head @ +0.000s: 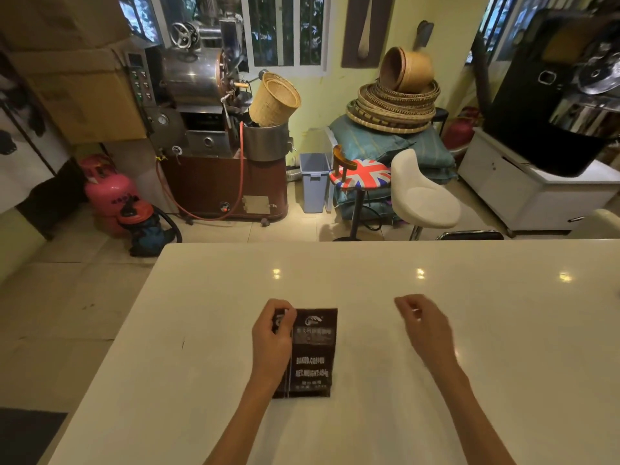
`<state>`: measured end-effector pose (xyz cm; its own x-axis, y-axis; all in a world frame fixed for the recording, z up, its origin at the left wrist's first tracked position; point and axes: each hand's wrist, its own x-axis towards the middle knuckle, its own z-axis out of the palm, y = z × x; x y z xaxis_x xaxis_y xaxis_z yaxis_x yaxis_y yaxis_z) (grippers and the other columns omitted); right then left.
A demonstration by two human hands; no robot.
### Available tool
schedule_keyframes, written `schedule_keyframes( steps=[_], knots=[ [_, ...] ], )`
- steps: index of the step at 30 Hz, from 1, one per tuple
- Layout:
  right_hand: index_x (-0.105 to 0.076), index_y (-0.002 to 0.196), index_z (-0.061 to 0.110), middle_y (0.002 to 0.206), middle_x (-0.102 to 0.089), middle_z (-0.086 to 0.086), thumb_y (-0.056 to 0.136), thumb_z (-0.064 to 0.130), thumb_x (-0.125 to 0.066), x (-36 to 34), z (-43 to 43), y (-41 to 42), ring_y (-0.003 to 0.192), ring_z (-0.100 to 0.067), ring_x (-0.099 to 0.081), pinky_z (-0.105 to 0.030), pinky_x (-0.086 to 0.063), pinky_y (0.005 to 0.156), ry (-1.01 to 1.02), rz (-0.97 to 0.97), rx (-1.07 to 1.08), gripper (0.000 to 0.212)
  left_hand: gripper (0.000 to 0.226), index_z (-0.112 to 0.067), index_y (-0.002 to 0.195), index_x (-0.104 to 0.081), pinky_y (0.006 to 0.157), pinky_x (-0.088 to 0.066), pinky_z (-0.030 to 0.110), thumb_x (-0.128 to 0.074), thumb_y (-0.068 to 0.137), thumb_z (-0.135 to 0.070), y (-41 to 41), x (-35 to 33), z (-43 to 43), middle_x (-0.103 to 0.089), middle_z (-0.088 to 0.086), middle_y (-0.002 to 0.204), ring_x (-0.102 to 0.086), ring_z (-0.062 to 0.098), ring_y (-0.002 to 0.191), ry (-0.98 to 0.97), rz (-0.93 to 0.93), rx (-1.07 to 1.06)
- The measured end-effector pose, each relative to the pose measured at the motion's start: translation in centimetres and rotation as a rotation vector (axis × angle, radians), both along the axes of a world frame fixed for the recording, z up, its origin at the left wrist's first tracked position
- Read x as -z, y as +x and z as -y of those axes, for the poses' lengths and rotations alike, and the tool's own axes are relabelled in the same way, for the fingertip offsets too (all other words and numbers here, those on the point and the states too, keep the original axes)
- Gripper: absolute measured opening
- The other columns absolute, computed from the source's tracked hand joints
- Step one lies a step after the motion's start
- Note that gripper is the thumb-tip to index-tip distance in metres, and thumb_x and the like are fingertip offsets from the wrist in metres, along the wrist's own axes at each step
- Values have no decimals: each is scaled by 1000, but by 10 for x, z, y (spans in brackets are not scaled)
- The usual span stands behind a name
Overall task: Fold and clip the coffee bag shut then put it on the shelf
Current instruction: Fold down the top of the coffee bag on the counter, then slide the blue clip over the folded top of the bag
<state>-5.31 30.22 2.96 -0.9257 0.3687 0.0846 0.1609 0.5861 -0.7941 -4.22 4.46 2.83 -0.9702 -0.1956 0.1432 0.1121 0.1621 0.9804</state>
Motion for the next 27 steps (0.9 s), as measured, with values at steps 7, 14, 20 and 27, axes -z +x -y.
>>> schedule_keyframes(
  steps=[7, 14, 20, 27],
  knots=[
    [-67, 93, 34, 92, -66, 19, 87, 50, -58, -17, 103, 15, 93, -2, -56, -21, -47, 81, 86, -142, -527, 20, 26, -18, 82, -61, 63, -52, 20, -57, 94, 5, 14, -2, -23, -66, -2, 78, -63, 8, 68, -25, -27, 24],
    [-68, 83, 30, 89, -64, 23, 86, 45, -57, -25, 87, 16, 94, 4, -57, -11, -47, 73, 196, -361, -463, 18, 27, -20, 76, -62, 64, -51, 15, -62, 89, 4, 21, -27, -10, -67, -3, 77, -63, 9, 71, -21, -81, -28],
    [-67, 85, 33, 99, -62, 27, 89, 42, -58, -6, 56, 19, 101, 5, -58, -17, -50, 75, 245, -307, -412, 13, 23, -18, 77, -63, 63, -52, 18, -62, 91, 1, 20, -16, -17, -68, -4, 76, -64, 9, 71, -38, -35, -1],
    [-59, 112, 13, 106, -70, -11, 93, 48, -54, 47, -62, 3, 97, -33, -66, -41, -49, 81, 78, 226, 342, 39, 17, -15, 87, -55, 61, -49, 9, -52, 98, -3, 7, -2, 17, -61, 1, 85, -57, 1, 72, 68, -16, -285]
  ],
)
